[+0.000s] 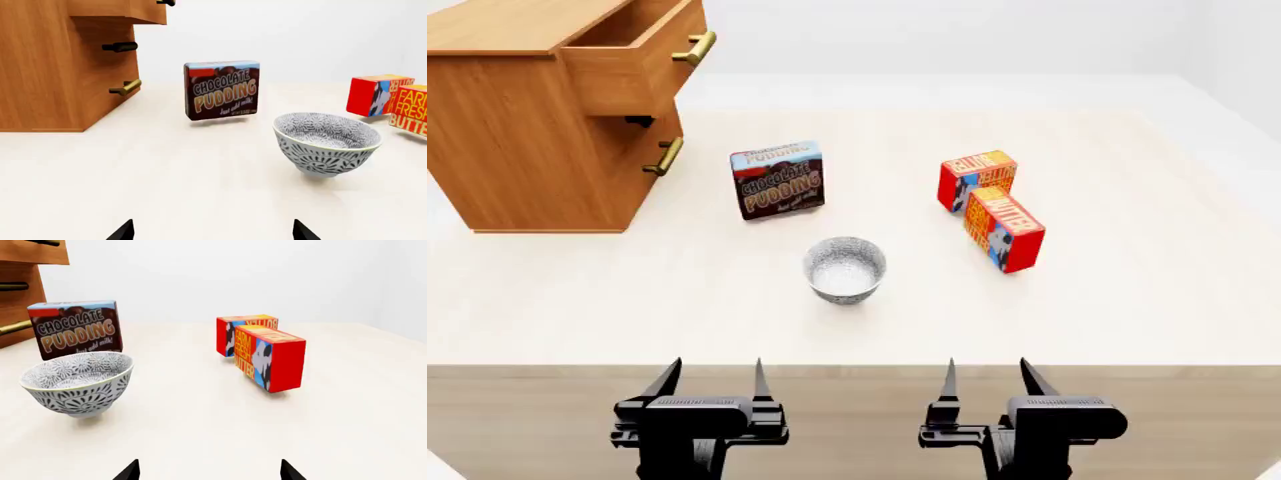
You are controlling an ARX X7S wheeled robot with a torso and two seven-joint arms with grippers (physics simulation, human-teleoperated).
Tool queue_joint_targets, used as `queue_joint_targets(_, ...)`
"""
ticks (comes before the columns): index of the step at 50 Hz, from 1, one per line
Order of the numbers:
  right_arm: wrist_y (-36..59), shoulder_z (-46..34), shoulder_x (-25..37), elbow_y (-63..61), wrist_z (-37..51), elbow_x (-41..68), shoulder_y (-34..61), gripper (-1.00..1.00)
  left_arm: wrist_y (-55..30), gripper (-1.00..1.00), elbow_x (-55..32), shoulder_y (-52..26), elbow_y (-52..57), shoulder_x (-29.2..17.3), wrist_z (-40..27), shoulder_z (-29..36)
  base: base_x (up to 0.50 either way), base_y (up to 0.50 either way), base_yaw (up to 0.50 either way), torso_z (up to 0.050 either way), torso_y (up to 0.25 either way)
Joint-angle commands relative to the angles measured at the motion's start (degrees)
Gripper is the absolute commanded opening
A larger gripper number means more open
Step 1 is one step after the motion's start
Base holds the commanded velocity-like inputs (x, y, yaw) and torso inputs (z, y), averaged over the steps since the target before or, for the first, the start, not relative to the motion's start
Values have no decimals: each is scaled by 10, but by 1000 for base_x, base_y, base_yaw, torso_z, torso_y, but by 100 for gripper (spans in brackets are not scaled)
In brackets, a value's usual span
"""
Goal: Put the bowl in the top drawer of the cabinet.
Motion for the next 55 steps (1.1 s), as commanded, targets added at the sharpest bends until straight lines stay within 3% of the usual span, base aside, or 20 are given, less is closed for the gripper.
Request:
queue_joint_targets(1,-1,-12,9,2,13,7,1,100,-1,100,-11,0,1,-9,-9,10,0,0,0,0,0)
queue_joint_targets(22,-9,-38,36,-2,44,48,-1,100,-8,100,-42,-3,-1,-36,-42,40,0,0,0,0,0)
queue_joint_targets(55,-16,-61,58,-5,70,74,-2,100,-17,100,-58,-7,-3,-57,-71,67,0,0,0,50,0)
